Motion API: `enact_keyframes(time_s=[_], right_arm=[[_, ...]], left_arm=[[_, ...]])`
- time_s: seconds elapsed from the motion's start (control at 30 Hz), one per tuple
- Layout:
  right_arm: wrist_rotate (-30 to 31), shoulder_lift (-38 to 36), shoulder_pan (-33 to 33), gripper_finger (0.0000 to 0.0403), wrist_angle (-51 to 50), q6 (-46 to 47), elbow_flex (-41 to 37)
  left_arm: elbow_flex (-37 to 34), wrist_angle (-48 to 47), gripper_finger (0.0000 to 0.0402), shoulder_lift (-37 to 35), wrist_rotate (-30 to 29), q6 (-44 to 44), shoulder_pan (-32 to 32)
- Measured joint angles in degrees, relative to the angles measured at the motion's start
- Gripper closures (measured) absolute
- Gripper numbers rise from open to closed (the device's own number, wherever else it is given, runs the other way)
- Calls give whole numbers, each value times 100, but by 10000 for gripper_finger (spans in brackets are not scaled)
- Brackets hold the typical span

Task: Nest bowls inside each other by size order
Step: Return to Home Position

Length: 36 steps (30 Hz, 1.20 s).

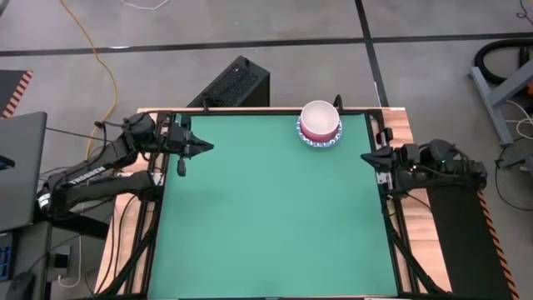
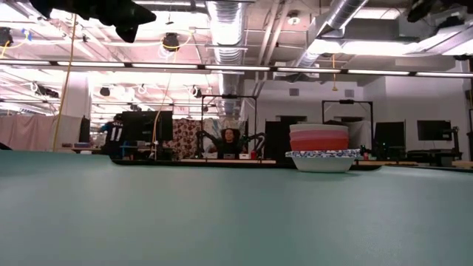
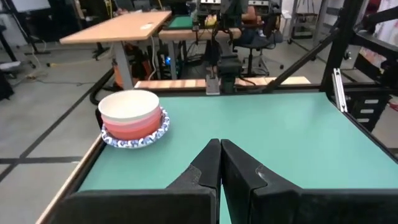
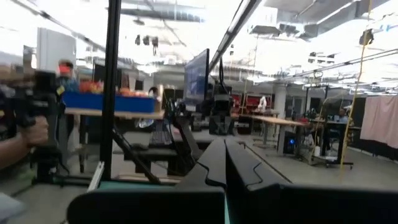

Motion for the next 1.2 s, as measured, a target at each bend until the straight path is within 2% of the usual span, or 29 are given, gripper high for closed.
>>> enact_keyframes(time_s=[0.13, 0.33, 0.63, 0.93, 1.07, 1.2], right_arm=[[3, -519, -1, 392, -4, 27, -281], [85, -423, -4, 392, -67, 73, -420], [162, -506, -7, 392, 94, 194, -1059], [162, -506, -13, 392, 957, 485, -1893], [162, -506, -13, 392, 1117, 497, -1956], [162, -506, -13, 392, 1136, 497, -1956]], left_arm=[[-250, 342, 401, -31, 30, -25, 128], [-1284, 1476, 401, -278, 17, -481, 338], [-2005, 1755, 401, -820, 441, -780, 410], [-2908, 2288, 401, -1453, 215, -1134, 408], [-3463, 2799, 401, -1726, 136, -1348, 408], [-3729, 2770, 401, -2053, 101, -1602, 406]])
